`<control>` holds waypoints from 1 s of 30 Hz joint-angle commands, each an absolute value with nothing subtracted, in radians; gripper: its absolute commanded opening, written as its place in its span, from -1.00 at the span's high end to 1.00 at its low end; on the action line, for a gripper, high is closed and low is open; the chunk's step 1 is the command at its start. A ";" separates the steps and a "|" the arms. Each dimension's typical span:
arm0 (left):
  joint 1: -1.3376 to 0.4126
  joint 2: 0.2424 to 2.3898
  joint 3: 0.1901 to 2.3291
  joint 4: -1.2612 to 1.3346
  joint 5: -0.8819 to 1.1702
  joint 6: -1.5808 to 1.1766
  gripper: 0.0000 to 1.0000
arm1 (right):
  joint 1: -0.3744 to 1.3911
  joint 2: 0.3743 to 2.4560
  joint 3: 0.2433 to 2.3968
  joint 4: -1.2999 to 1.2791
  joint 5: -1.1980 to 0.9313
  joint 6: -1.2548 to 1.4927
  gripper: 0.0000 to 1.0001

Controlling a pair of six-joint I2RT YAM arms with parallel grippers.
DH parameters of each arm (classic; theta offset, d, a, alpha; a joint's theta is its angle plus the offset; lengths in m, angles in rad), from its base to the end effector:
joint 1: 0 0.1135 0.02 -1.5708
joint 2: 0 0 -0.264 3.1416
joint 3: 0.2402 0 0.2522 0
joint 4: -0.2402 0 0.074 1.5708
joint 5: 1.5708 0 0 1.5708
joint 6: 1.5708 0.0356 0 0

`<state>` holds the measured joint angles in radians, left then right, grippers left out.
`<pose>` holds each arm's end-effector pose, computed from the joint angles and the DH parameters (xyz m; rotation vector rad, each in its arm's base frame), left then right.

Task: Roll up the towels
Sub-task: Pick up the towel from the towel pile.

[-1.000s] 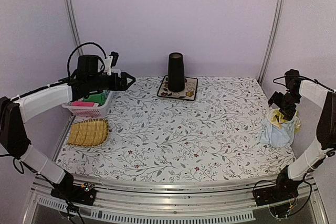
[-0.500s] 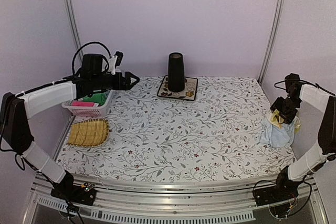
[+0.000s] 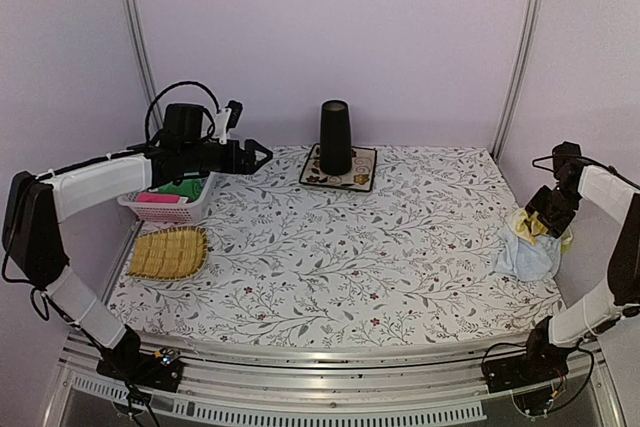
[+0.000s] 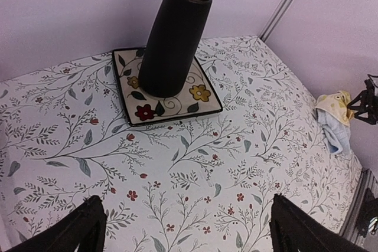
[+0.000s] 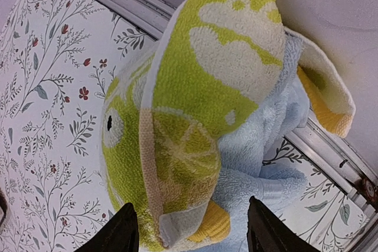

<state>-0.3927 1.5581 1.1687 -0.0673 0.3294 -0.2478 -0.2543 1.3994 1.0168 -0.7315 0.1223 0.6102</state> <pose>0.3307 -0.1494 0.2925 0.3634 2.0483 -0.7322 0.2630 -0.0728 0.2397 1.1533 2.4091 -0.0511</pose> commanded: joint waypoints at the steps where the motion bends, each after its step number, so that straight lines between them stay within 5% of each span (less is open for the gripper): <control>1: -0.406 1.575 1.204 -0.061 0.344 -0.247 -0.93 | -0.259 1.423 1.008 -0.700 0.140 0.609 -0.24; 10: -0.408 1.584 1.216 -0.061 0.346 -0.248 -0.93 | -0.260 1.455 1.007 -0.673 0.138 0.586 0.00; 19: -0.413 1.599 1.229 -0.061 0.352 -0.255 -0.93 | -0.260 1.413 1.073 -0.731 0.166 0.556 0.89; 30: -0.419 1.644 1.285 -0.058 0.373 -0.255 -0.93 | -0.217 1.300 1.371 -0.664 0.040 0.416 0.96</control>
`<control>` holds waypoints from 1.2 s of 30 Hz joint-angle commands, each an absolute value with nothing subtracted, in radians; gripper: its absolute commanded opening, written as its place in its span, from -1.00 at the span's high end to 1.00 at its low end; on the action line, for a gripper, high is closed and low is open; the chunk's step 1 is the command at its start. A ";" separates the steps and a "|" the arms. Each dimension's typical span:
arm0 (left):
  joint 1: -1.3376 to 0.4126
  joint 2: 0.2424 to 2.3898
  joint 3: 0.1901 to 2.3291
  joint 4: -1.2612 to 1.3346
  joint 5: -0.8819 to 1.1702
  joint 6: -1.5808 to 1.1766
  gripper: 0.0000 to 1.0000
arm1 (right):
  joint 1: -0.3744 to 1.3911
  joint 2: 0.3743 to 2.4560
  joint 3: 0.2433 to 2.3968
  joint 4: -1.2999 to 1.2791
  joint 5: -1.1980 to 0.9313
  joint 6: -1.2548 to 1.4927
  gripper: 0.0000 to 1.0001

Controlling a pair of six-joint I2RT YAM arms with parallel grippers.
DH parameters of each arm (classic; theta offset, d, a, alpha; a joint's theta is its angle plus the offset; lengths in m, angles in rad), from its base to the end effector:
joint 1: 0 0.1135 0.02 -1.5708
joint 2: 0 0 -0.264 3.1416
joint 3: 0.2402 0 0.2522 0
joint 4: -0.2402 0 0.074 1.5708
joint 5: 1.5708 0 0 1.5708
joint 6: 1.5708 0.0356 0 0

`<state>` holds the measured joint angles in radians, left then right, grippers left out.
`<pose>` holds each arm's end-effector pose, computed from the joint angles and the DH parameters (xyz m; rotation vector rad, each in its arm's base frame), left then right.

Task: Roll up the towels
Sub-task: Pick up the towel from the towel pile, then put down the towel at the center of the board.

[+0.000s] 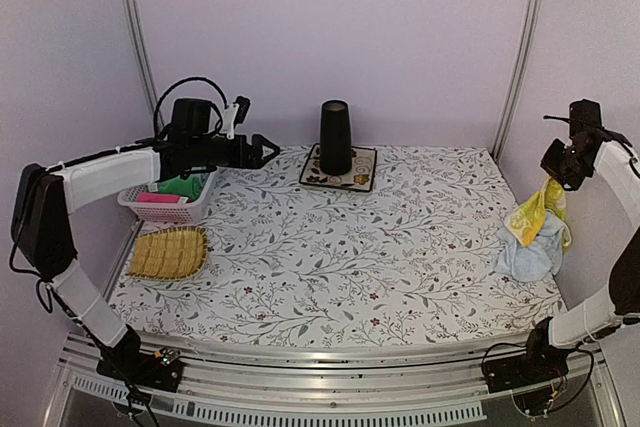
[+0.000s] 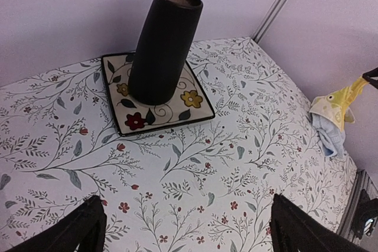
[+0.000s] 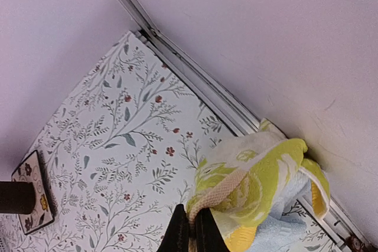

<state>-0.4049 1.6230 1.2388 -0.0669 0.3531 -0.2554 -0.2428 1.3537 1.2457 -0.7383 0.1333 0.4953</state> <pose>0.3444 -0.1610 0.2941 0.3847 2.0429 -0.7684 0.2761 -0.0732 0.3227 0.9250 2.2228 -0.0445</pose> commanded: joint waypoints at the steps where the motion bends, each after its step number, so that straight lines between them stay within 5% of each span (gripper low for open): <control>1: -0.419 1.648 1.291 -0.058 0.375 -0.255 -0.93 | -0.213 1.301 1.402 -0.645 0.000 0.403 0.96; 15: -0.428 1.672 1.355 -0.045 0.406 -0.256 -0.93 | -0.139 1.449 1.896 -0.493 -0.445 0.286 0.96; 36: -0.425 1.643 1.408 -0.020 0.306 -0.213 -0.93 | 0.243 1.551 2.082 -0.387 -0.928 0.241 0.97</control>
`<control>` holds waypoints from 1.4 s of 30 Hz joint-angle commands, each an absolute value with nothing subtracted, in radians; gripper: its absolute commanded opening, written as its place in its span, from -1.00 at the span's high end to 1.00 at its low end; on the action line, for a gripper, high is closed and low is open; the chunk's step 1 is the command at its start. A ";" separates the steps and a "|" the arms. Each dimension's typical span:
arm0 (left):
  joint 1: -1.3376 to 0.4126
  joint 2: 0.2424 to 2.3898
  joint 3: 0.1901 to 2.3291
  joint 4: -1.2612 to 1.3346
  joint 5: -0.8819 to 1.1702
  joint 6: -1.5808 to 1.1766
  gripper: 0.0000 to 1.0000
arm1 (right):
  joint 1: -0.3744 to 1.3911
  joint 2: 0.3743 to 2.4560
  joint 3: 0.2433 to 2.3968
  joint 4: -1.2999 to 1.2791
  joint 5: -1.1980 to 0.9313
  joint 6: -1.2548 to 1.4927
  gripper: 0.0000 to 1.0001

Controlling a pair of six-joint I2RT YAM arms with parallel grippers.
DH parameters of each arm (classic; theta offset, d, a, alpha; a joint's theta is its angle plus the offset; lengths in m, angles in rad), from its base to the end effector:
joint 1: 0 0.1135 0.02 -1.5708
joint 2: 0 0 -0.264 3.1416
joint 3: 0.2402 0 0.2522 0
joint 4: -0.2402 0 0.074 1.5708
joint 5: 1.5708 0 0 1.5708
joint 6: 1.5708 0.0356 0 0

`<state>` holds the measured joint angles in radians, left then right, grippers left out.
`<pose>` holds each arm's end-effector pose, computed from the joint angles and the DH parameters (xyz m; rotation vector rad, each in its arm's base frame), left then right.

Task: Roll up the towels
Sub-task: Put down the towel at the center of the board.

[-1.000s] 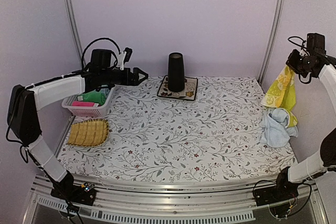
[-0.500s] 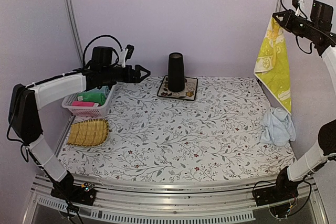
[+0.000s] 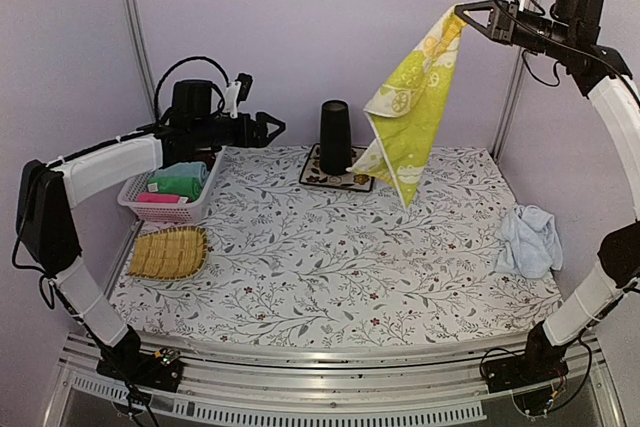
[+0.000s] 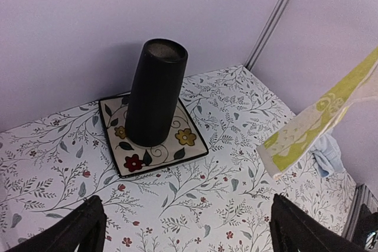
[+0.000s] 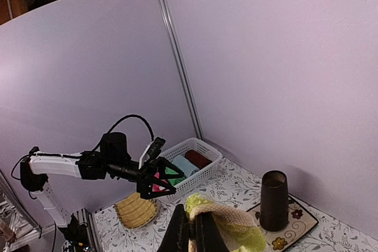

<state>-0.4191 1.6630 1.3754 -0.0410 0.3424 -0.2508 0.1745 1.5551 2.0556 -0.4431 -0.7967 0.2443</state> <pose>0.3587 -0.1729 0.3297 0.4025 1.9143 -0.7737 0.2917 0.0773 0.5533 -0.6022 1.4887 0.9267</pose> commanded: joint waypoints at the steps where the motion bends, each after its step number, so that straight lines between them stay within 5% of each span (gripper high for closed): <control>1: -0.424 1.645 1.414 -0.020 0.314 -0.202 -0.93 | 0.261 1.551 2.082 -0.395 -0.941 0.234 0.97; 13: -0.426 1.724 1.443 -0.075 0.435 -0.062 -0.93 | 0.296 1.380 1.670 -0.790 -0.771 -0.068 0.96; 21: -0.497 1.871 1.491 -0.129 0.512 0.072 -0.93 | 0.296 1.266 1.423 -0.867 -0.603 -0.040 0.96; 32: -0.650 2.050 1.553 -0.221 0.573 0.298 -0.76 | 0.296 1.208 1.326 -0.939 -0.324 0.038 0.96; 37: -0.724 1.998 1.444 -0.235 0.495 0.417 -0.93 | 0.296 1.264 1.340 -0.942 -0.242 0.065 0.95; 42: -0.796 1.901 1.310 -0.201 0.401 0.553 -0.89 | 0.290 1.328 1.367 -0.947 -0.210 0.109 0.95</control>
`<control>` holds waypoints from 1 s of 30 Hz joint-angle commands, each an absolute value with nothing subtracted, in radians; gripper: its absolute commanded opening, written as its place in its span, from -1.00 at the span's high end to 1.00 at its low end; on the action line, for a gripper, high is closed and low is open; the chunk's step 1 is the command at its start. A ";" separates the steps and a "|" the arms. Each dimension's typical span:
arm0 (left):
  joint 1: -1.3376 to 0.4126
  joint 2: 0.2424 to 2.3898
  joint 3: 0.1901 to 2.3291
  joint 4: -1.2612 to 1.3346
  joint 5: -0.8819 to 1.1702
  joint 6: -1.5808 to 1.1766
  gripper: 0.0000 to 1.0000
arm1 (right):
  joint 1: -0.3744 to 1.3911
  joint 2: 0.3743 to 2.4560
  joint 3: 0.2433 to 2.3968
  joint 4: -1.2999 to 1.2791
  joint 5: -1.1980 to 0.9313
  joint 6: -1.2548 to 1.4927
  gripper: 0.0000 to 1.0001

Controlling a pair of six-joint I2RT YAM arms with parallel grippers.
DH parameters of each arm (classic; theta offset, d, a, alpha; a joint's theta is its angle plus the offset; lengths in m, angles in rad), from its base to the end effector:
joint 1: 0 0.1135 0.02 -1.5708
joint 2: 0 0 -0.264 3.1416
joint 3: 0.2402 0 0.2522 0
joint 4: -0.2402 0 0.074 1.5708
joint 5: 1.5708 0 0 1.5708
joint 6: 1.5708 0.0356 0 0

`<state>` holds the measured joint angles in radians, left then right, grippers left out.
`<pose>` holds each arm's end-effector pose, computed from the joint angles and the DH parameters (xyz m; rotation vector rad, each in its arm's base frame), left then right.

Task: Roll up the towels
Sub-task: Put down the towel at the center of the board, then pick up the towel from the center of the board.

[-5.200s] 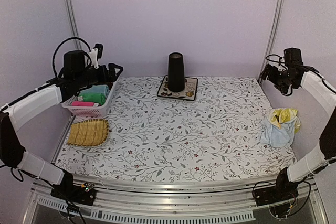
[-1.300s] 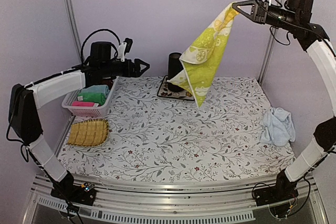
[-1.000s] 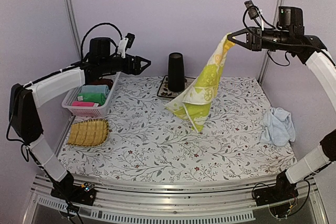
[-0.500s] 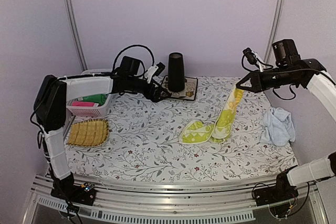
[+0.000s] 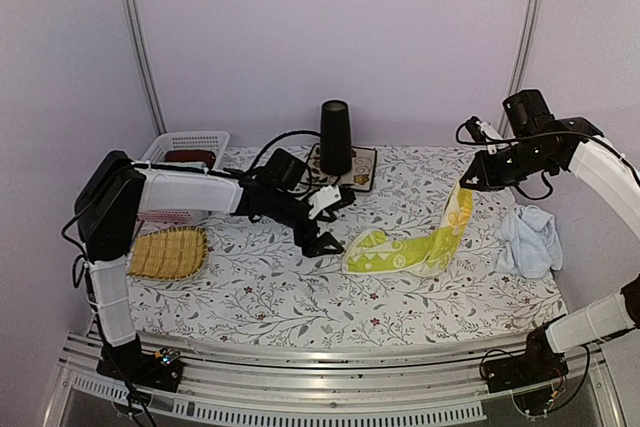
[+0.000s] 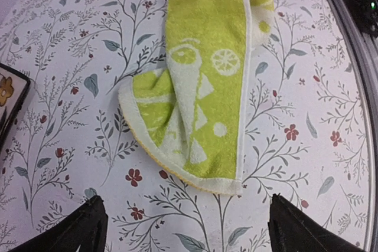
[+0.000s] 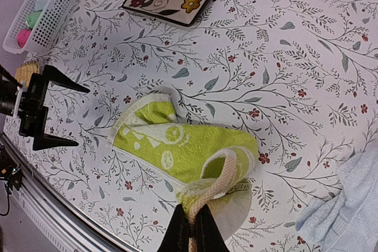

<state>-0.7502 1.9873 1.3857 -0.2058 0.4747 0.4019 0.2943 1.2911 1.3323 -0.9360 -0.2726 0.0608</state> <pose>0.3077 -0.3090 0.1894 1.4854 1.8639 -0.7302 0.2433 0.0838 0.3528 -0.4076 2.4494 0.4888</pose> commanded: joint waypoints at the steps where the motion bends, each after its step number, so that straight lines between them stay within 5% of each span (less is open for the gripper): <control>1: -0.805 1.895 1.289 -0.201 0.397 0.592 -0.87 | 0.286 1.338 1.371 -0.950 -0.212 0.118 0.94; 11: -0.875 1.883 1.171 -0.123 0.227 0.816 -0.72 | 0.253 1.350 1.365 -0.986 -0.222 0.150 0.93; 19: -0.959 1.923 1.100 0.045 0.086 0.872 -0.41 | 0.238 1.313 1.330 -0.976 -0.242 0.157 0.92; 30: -1.029 2.000 1.063 0.182 -0.054 0.925 -0.38 | 0.237 1.306 1.345 -0.959 -0.252 0.145 0.89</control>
<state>-1.0157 1.9499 1.0683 0.1200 -0.0002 0.8989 0.2409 1.3212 1.3369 -0.9791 -0.2428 0.1455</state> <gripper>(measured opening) 0.699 0.055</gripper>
